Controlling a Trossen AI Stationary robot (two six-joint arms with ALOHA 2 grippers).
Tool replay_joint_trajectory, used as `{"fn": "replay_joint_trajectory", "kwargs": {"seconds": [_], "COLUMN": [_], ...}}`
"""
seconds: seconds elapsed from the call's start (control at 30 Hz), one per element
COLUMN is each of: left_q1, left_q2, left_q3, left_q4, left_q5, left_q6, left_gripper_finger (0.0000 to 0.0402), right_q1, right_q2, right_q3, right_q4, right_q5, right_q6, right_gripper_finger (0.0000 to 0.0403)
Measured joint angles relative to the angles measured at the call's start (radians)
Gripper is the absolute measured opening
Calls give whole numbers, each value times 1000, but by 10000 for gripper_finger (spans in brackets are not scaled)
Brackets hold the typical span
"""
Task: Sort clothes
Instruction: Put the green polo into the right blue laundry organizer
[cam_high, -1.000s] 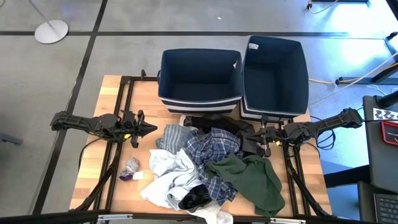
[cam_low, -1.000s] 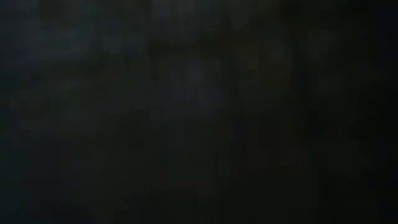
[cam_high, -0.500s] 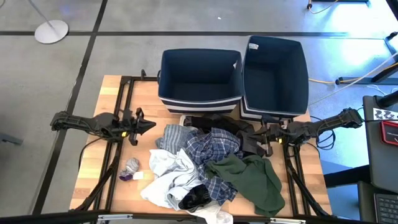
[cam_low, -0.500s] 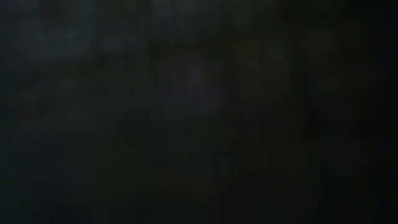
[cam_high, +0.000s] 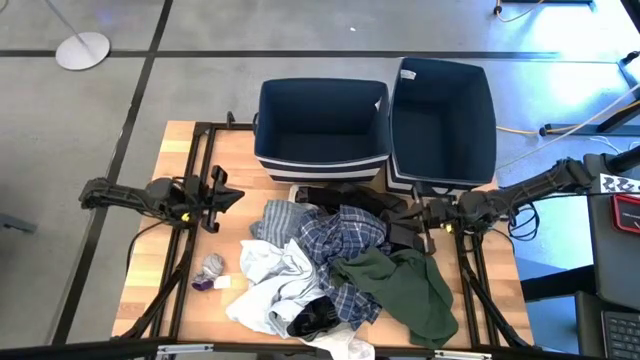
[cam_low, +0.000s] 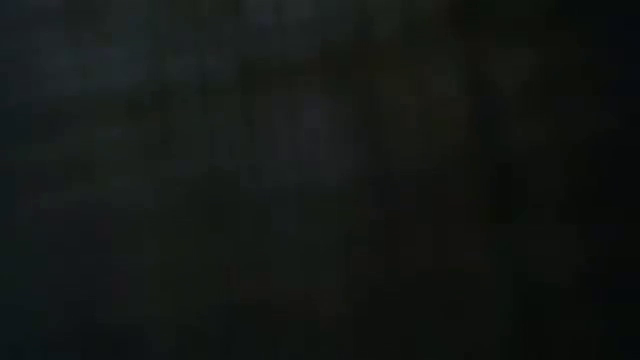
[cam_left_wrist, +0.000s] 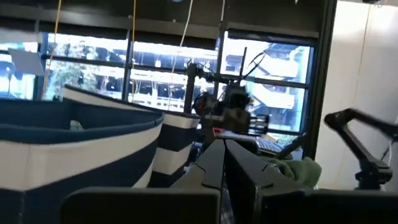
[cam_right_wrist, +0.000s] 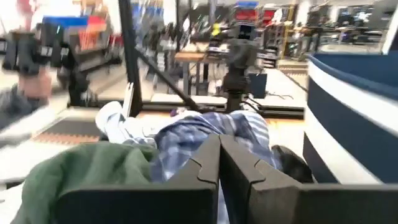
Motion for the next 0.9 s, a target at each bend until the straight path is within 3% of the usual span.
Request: {"fn": "replay_joint_trajectory", "kwargs": {"seconds": [0.23,0.43,0.63,0.9], "left_q1": [0,0,0,0], "left_q2": [30,29,29,29], "left_q3": [0,0,0,0], "left_q4": [1,-5,18,35], "left_q5": [14,58,58,58], "left_q6": [69,88,117,169], "left_gripper_finger": [4,4,4,4], "right_q1": [93,249,347,302], "right_q2": [245,421,554,619], "right_q3": [414,623,773,780], "right_q4": [-466,-640,-763,-779], "right_q5": [93,147,157,140], "right_q6": [28,189,298,442], "right_gripper_finger": [12,12,12,19]}}
